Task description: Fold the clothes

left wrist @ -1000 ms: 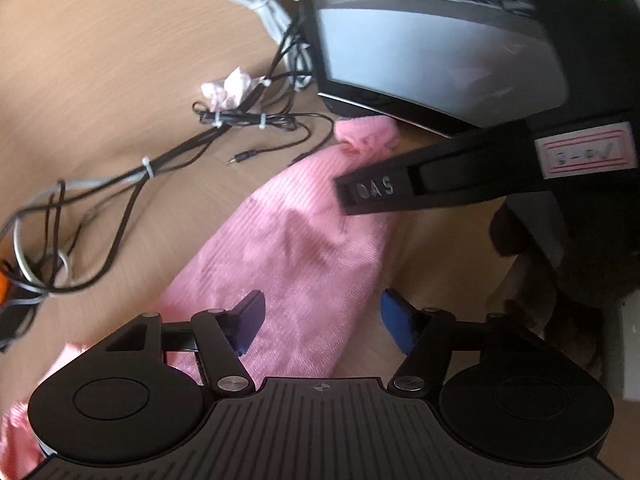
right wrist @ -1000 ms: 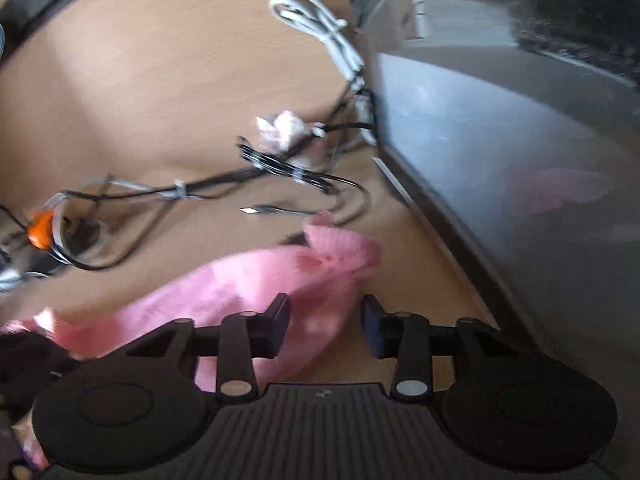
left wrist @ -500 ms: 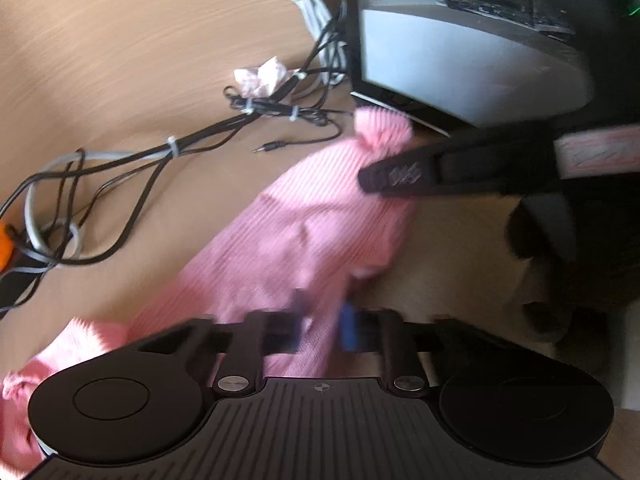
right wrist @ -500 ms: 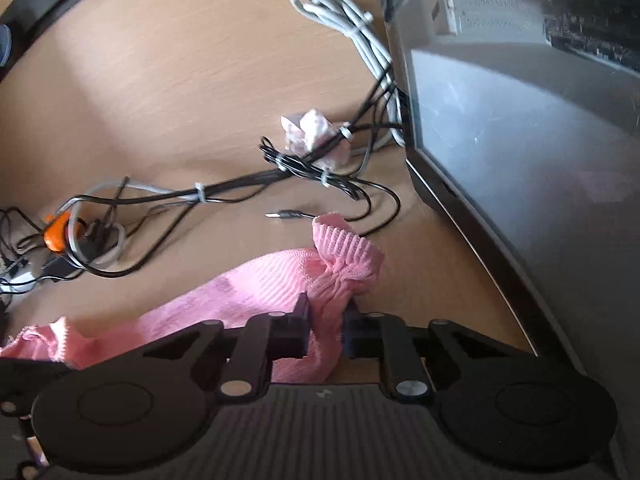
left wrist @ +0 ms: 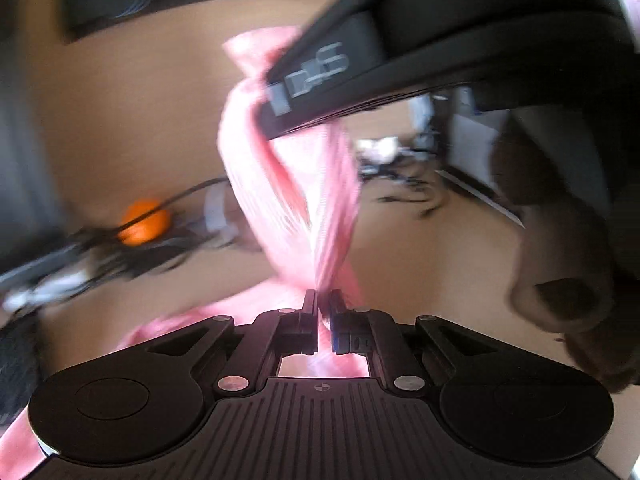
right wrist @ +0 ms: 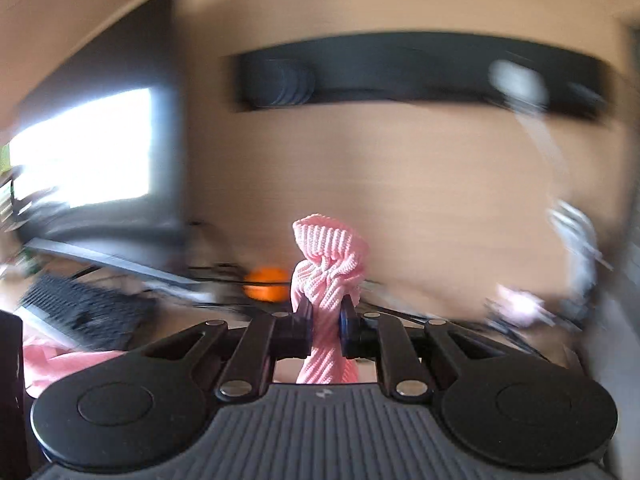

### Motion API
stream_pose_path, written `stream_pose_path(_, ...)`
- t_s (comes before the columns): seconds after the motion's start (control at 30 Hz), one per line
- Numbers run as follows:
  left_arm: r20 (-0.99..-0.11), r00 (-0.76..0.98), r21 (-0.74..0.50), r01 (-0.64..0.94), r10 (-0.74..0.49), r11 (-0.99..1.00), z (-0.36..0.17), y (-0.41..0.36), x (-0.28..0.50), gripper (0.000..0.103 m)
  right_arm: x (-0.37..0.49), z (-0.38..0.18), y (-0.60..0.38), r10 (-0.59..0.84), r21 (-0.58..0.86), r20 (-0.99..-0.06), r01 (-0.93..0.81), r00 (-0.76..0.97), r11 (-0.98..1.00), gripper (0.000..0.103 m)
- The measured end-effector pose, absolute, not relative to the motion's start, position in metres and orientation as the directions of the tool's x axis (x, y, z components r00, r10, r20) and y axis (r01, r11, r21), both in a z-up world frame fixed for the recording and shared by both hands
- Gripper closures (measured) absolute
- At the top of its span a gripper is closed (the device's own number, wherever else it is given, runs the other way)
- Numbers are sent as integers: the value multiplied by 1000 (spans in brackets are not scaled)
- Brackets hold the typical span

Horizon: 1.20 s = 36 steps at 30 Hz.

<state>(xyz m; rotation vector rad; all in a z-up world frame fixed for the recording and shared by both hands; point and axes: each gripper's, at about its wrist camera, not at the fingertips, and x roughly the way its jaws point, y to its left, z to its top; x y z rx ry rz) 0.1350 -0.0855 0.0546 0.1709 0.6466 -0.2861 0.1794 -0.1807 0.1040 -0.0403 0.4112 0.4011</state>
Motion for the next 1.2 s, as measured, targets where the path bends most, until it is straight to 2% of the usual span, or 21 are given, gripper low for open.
stream_pose_path(0.07,-629,758,53,263,-172,963,53,-54,123,93,179,102,-138,416,2,-412,-456,811,890,91)
stream_pose_path(0.13,-668,724,-7,225,-172,974,42,-19,113,77,185,94,-102,458,-3,-452,-515,765,857,87)
stream_pose_path(0.17,-685,703,-55,213,-192,976,37,-2,107,70,187,90,-90,479,9,-474,-540,739,842,79)
stream_pose_path(0.2,-700,682,-102,200,-213,975,32,15,101,56,187,87,-81,495,20,-482,-556,723,831,74)
stream_pose_path(0.23,-713,660,-149,185,-235,971,27,31,96,49,187,85,-73,511,31,-491,-572,706,820,74)
stream_pose_path(0.27,-719,649,-186,164,-248,969,22,49,87,47,186,85,-68,523,37,-493,-584,695,811,73)
stream_pose_path(0.33,-720,641,-251,119,-267,961,17,74,78,40,178,90,-71,526,24,-477,-588,704,808,60)
stream_pose_path(0.37,-719,638,-282,96,-276,955,15,87,73,36,173,92,-76,514,11,-469,-577,718,816,50)
stream_pose_path(0.4,-712,640,-322,67,-288,944,14,99,71,30,169,92,-84,495,-4,-465,-561,734,828,48)
stream_pose_path(0.43,-702,650,-356,35,-291,934,14,109,74,27,166,90,-93,466,-24,-472,-540,748,842,48)
stream_pose_path(0.57,-675,687,-426,-64,-270,902,15,134,99,25,151,57,-126,284,-179,-565,-450,775,875,48)
stream_pose_path(0.7,-676,688,-403,-43,-265,914,18,129,141,20,136,19,-143,198,-247,-658,-457,726,855,50)
stream_pose_path(0.8,-708,658,-375,-43,-256,926,9,116,171,20,133,0,-139,196,-267,-678,-485,709,833,50)
stream_pose_path(0.87,-733,637,-344,-44,-239,938,-1,106,192,24,136,-7,-132,189,-290,-672,-489,716,823,50)
stream_pose_path(0.9,-745,630,-316,-48,-217,947,-4,100,199,38,139,-10,-129,186,-301,-667,-489,722,819,61)
stream_pose_path(0.93,-754,628,-282,-46,-192,958,-6,94,204,58,143,-12,-126,182,-306,-665,-486,725,819,71)
stream_pose_path(0.97,-752,634,-253,-28,-178,967,-4,89,204,66,149,-11,-126,181,-298,-665,-480,725,825,87)
stream_pose_path(1.0,-749,641,-224,-10,-165,975,-1,84,204,76,152,-6,-128,186,-285,-659,-471,728,835,93)
stream_pose_path(1.13,-652,751,-66,81,-104,995,43,76,164,78,148,18,-131,249,-258,-616,-490,748,833,93)
stream_pose_path(1.2,-650,759,10,70,-47,997,44,79,147,77,145,20,-127,288,-234,-622,-524,728,819,92)
